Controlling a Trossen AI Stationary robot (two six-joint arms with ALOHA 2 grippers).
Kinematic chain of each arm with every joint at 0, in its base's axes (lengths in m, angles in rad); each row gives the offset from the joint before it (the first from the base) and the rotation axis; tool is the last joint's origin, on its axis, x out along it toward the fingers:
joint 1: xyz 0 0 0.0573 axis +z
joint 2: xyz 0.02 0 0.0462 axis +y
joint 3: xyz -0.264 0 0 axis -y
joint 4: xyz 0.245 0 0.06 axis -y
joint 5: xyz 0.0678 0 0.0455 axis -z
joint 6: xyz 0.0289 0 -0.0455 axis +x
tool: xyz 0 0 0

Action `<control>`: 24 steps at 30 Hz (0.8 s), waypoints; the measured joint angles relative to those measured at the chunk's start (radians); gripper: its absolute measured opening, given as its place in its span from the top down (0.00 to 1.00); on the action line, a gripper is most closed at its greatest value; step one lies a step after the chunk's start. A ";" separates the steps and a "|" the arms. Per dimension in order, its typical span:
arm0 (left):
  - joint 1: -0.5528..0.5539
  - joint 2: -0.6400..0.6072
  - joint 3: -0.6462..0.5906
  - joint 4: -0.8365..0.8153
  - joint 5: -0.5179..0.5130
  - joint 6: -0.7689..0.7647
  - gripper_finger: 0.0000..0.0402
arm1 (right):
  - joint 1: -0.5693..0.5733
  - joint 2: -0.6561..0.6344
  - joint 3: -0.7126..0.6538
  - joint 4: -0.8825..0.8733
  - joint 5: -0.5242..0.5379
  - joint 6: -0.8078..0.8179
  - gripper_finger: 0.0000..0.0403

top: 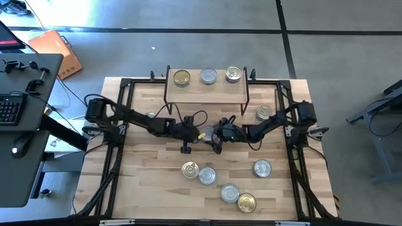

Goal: Stack canned seafood by type on shelf
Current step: Put the top right light green tuna can on the shelf aligned with the other light green can

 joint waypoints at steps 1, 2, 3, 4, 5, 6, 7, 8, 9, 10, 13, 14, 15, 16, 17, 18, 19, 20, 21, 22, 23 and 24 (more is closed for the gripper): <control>-0.010 -0.014 -0.008 -0.026 -0.016 -0.018 1.00 | 0.009 -0.021 0.000 -0.024 0.015 0.000 0.08; -0.022 -0.030 -0.021 -0.048 -0.032 -0.033 1.00 | 0.018 -0.045 0.002 -0.048 0.025 0.000 0.08; -0.035 -0.049 -0.038 -0.057 -0.043 -0.048 1.00 | 0.026 -0.073 0.004 -0.074 0.033 -0.003 0.08; -0.048 -0.073 -0.056 -0.056 -0.048 -0.063 1.00 | 0.033 -0.103 0.009 -0.103 0.042 -0.008 0.08; -0.060 -0.101 -0.074 -0.045 -0.048 -0.077 1.00 | 0.038 -0.134 0.017 -0.126 0.047 -0.022 0.08; -0.073 -0.130 -0.091 -0.036 -0.049 -0.090 1.00 | 0.041 -0.167 0.029 -0.152 0.048 -0.032 0.08; -0.086 -0.160 -0.108 -0.017 -0.049 -0.096 1.00 | 0.041 -0.200 0.044 -0.186 0.049 -0.049 0.08; -0.099 -0.187 -0.127 0.008 -0.050 -0.095 1.00 | 0.037 -0.231 0.063 -0.228 0.052 -0.068 0.08; -0.111 -0.217 -0.144 0.041 -0.051 -0.092 1.00 | 0.029 -0.260 0.090 -0.280 0.058 -0.093 0.08; -0.122 -0.245 -0.157 0.074 -0.052 -0.081 1.00 | 0.016 -0.280 0.119 -0.332 0.070 -0.123 0.08; -0.136 -0.323 -0.160 0.167 -0.055 -0.033 1.00 | -0.046 -0.315 0.230 -0.495 0.099 -0.212 0.08; -0.132 -0.343 -0.160 0.203 -0.062 -0.009 1.00 | -0.072 -0.315 0.267 -0.536 0.100 -0.238 0.08; -0.123 -0.364 -0.156 0.226 -0.082 0.022 1.00 | -0.099 -0.314 0.301 -0.579 0.100 -0.267 0.08; -0.107 -0.378 -0.148 0.228 -0.110 0.055 1.00 | -0.126 -0.307 0.330 -0.621 0.098 -0.298 0.08; -0.086 -0.387 -0.135 0.228 -0.140 0.085 1.00 | -0.156 -0.297 0.353 -0.652 0.090 -0.325 0.08; -0.060 -0.392 -0.118 0.228 -0.162 0.109 1.00 | -0.187 -0.290 0.369 -0.671 0.074 -0.345 0.08; -0.028 -0.394 -0.101 0.228 -0.167 0.127 1.00 | -0.216 -0.278 0.378 -0.683 0.053 -0.359 0.08; 0.007 -0.394 -0.082 0.228 -0.158 0.142 1.00 | -0.246 -0.270 0.385 -0.684 0.019 -0.361 0.08; 0.047 -0.392 -0.063 0.228 -0.131 0.152 1.00 | -0.275 -0.266 0.391 -0.678 -0.024 -0.361 0.08; 0.085 -0.383 -0.044 0.226 -0.102 0.158 1.00 | -0.299 -0.259 0.391 -0.669 -0.057 -0.362 0.08; 0.126 -0.372 -0.025 0.226 -0.065 0.157 1.00 | -0.317 -0.254 0.392 -0.659 -0.080 -0.362 0.08; 0.171 -0.362 -0.011 0.222 -0.025 0.155 1.00 | -0.334 -0.251 0.392 -0.655 -0.098 -0.362 0.08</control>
